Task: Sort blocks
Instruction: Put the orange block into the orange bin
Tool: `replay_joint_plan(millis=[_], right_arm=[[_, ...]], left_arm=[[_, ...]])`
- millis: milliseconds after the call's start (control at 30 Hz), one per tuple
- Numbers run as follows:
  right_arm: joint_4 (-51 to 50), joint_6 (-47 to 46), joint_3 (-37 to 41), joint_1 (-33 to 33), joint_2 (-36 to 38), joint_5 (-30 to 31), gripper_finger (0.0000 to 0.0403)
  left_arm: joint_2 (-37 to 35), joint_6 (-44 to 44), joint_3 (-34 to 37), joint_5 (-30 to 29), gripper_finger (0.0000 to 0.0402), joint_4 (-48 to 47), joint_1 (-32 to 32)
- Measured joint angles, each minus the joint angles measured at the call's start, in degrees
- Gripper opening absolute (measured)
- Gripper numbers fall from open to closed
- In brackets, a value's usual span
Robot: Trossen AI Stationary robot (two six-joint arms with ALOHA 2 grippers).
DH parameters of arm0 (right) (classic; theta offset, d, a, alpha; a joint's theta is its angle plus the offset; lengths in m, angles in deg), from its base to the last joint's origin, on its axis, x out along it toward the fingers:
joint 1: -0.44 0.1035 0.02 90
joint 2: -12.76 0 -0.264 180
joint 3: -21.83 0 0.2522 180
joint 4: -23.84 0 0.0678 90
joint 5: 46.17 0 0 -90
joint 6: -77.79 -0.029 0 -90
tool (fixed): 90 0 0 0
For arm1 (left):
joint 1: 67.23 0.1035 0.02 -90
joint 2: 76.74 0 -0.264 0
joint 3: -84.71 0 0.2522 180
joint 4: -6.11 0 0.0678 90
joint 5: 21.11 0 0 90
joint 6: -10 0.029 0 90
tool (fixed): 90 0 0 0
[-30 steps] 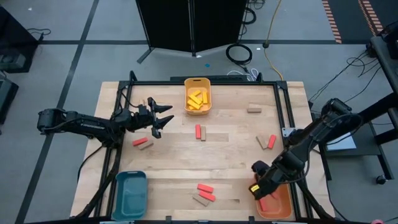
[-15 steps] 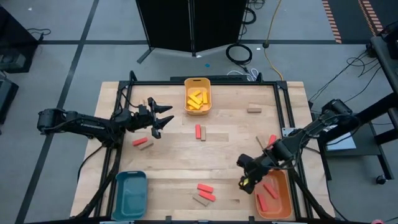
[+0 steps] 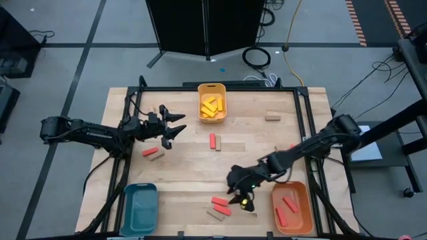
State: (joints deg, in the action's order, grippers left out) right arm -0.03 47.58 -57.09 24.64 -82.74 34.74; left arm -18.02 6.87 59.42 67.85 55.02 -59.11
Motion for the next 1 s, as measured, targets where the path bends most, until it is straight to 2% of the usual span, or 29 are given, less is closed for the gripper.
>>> replay_joint_plan(millis=[200, 400, 567, 667, 1000], right_arm=[[-3.8, 12.1, -9.1, -1.6, -10.2, 0.2, 0.0192], [-8.9, 11.7, -16.5, -3.0, -18.6, 0.2, 0.0192], [-10.0, 11.2, -18.2, -3.2, -20.3, 0.8, 0.0192], [-11.1, 11.0, -18.2, -3.2, -20.3, 3.2, 0.0192], [-11.2, 4.9, -18.2, 1.3, -20.7, 15.7, 0.0192]], left_arm=[[0.0, -1.0, 0.0, 0.3, 0.0207, 0.0, 0.0], [0.0, -1.1, 0.0, 3.1, 0.0207, -0.3, 0.0], [0.0, -1.1, 0.0, 4.3, 0.0207, -1.5, -0.1], [0.0, -1.3, 0.0, 4.5, 0.0207, -4.4, -0.8], [0.0, -6.8, 0.0, 4.5, 0.0207, -15.9, -5.8]])
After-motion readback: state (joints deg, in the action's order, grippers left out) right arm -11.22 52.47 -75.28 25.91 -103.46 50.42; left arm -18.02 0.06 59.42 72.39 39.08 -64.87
